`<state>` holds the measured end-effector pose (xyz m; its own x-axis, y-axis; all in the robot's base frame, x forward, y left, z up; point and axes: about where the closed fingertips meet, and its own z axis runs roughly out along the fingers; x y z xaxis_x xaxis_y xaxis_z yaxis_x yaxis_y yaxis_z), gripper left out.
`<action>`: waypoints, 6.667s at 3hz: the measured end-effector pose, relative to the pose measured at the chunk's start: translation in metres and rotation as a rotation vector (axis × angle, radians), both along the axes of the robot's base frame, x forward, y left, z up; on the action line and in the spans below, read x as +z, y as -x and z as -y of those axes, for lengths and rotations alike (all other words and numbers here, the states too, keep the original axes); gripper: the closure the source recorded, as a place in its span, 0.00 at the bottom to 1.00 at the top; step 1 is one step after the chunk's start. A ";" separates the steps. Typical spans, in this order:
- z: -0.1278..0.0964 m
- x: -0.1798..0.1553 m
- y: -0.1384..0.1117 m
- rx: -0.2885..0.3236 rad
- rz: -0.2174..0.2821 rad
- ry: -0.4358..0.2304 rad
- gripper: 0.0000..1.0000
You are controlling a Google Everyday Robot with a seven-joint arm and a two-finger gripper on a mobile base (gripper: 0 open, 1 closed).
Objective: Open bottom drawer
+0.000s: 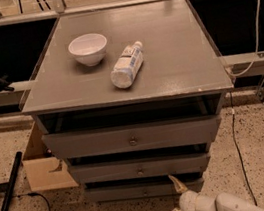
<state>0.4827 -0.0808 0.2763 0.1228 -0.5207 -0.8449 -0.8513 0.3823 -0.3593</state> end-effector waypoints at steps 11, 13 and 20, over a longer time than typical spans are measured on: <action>-0.047 -0.068 -0.022 -0.113 0.144 0.349 0.00; -0.008 -0.086 -0.101 -0.200 0.120 0.452 0.00; -0.008 -0.086 -0.101 -0.200 0.120 0.452 1.00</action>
Offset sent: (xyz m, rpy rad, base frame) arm 0.0743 0.0051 -0.0390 -0.1806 -0.0366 -0.0266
